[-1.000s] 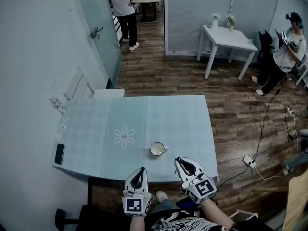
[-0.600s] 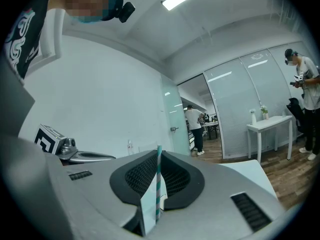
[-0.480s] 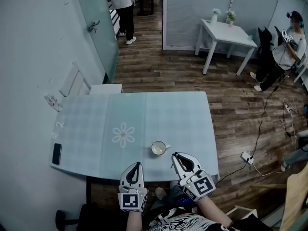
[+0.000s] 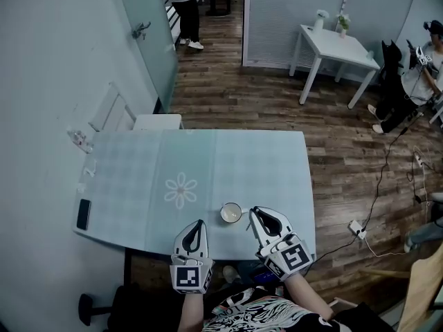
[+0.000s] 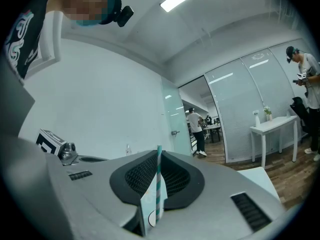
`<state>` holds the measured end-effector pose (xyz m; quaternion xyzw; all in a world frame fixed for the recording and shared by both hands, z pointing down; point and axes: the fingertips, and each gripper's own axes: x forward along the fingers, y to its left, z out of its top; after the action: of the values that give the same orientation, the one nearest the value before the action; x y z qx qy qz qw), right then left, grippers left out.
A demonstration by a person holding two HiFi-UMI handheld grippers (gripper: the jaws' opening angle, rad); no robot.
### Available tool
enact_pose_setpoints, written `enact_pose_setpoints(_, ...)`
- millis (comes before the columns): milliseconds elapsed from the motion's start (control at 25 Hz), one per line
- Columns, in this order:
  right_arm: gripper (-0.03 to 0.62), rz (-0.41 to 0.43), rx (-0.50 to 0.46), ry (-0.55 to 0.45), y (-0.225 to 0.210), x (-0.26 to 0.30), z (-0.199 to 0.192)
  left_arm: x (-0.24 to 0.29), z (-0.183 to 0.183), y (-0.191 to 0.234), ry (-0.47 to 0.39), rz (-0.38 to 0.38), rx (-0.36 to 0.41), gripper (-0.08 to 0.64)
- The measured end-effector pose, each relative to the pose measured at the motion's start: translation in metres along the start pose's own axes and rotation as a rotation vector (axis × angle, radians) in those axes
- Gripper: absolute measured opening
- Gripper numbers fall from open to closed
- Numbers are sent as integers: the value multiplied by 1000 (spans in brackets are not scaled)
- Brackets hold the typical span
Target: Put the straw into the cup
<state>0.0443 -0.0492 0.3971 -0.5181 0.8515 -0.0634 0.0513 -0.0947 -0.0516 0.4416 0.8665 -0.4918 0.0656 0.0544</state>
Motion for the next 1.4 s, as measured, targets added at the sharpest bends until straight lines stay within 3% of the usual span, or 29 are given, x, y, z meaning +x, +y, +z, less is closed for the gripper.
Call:
enact_pose_setpoints(400,41,35,-7,-21,-8,27,12,24,8,7,-9,7,2,12)
enact_pose_setpoints(1400,41,88,47,84,-23,64,-32,60,-22,20,78,20,-41,12)
